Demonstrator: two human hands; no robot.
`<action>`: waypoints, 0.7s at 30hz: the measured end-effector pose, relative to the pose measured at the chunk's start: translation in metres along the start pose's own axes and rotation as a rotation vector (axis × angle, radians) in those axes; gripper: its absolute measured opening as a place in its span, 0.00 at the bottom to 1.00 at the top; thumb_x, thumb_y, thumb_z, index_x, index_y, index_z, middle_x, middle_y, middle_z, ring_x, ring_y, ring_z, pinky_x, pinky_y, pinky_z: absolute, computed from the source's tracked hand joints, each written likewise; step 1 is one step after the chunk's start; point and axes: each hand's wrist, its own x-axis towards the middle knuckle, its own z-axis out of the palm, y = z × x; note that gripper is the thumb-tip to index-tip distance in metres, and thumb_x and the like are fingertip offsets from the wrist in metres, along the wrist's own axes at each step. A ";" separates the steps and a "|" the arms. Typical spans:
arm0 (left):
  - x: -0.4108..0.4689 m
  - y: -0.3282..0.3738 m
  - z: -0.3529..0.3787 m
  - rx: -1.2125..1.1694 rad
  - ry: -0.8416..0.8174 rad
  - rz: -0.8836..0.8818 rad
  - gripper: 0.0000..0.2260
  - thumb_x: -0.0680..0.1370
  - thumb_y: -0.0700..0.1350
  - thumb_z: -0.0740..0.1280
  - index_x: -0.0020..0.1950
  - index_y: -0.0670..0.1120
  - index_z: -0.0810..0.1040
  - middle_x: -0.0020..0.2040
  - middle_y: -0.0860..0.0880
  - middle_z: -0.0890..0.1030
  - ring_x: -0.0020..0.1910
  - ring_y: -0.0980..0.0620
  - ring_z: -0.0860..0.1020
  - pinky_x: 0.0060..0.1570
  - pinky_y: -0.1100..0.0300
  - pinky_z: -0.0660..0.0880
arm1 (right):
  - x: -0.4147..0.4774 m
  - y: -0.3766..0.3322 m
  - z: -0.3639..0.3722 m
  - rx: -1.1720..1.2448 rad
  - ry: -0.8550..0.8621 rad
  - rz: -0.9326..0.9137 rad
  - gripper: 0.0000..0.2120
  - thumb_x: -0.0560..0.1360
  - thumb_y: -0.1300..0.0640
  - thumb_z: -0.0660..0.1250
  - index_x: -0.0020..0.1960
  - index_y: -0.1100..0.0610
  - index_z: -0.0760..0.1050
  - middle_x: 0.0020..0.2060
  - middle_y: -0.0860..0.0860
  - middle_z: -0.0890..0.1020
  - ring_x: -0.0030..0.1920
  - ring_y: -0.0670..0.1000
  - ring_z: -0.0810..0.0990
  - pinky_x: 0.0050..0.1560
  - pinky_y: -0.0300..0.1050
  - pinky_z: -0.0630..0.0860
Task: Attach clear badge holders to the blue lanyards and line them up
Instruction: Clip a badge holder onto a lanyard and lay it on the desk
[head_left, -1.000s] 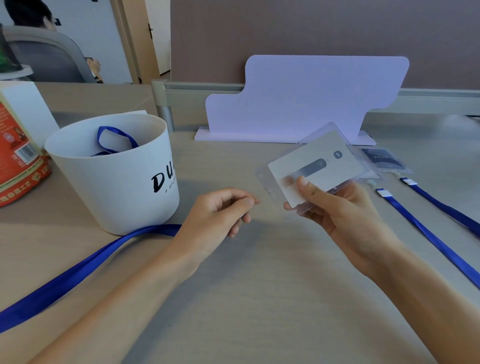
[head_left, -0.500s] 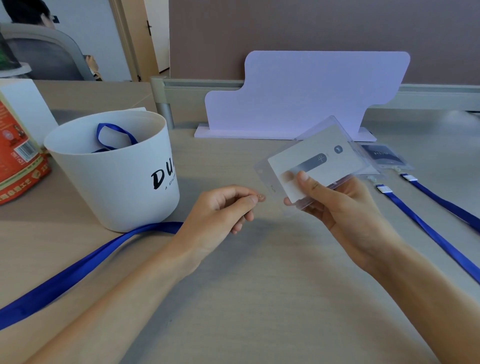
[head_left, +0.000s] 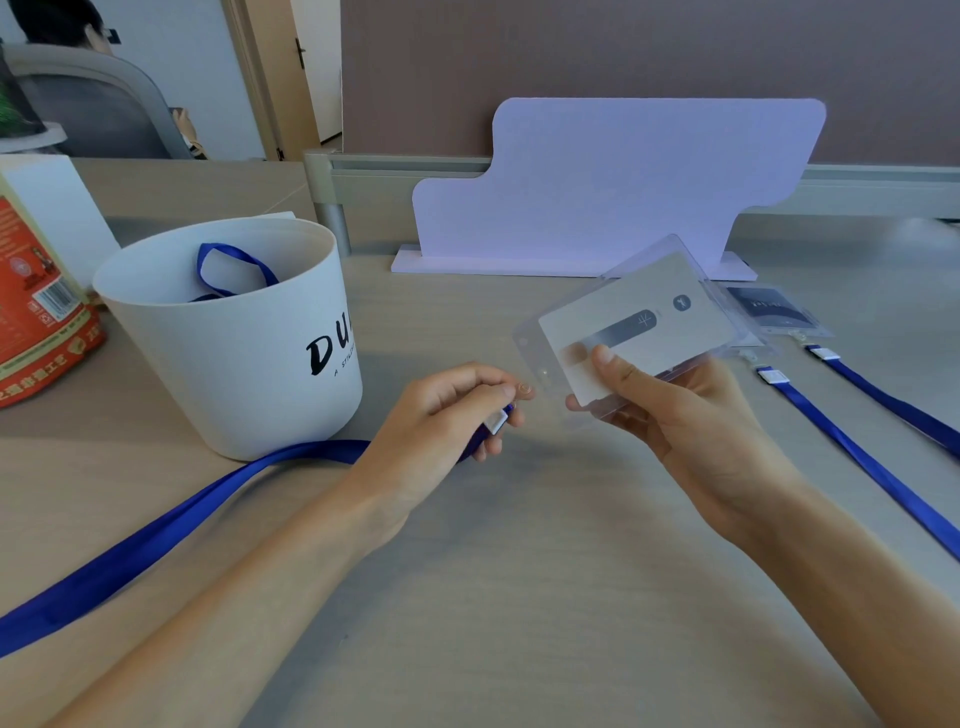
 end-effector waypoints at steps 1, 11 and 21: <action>0.000 0.000 0.000 -0.006 -0.008 -0.012 0.11 0.80 0.44 0.62 0.43 0.48 0.83 0.36 0.53 0.79 0.32 0.54 0.73 0.37 0.62 0.70 | 0.000 0.001 0.000 -0.014 0.001 0.001 0.08 0.69 0.53 0.69 0.48 0.48 0.82 0.48 0.52 0.86 0.45 0.56 0.86 0.51 0.44 0.82; 0.000 0.002 0.005 0.086 0.011 -0.055 0.15 0.74 0.58 0.69 0.38 0.46 0.77 0.35 0.52 0.77 0.32 0.55 0.73 0.40 0.63 0.68 | -0.001 0.001 0.005 -0.103 -0.044 -0.015 0.15 0.68 0.52 0.69 0.53 0.57 0.82 0.47 0.55 0.86 0.44 0.52 0.85 0.48 0.41 0.81; 0.003 -0.006 0.000 0.138 0.020 -0.013 0.07 0.76 0.50 0.69 0.42 0.49 0.82 0.32 0.57 0.78 0.31 0.60 0.73 0.34 0.76 0.68 | 0.004 0.006 -0.001 0.016 0.157 0.128 0.10 0.74 0.61 0.69 0.55 0.53 0.78 0.48 0.51 0.86 0.48 0.51 0.85 0.50 0.45 0.80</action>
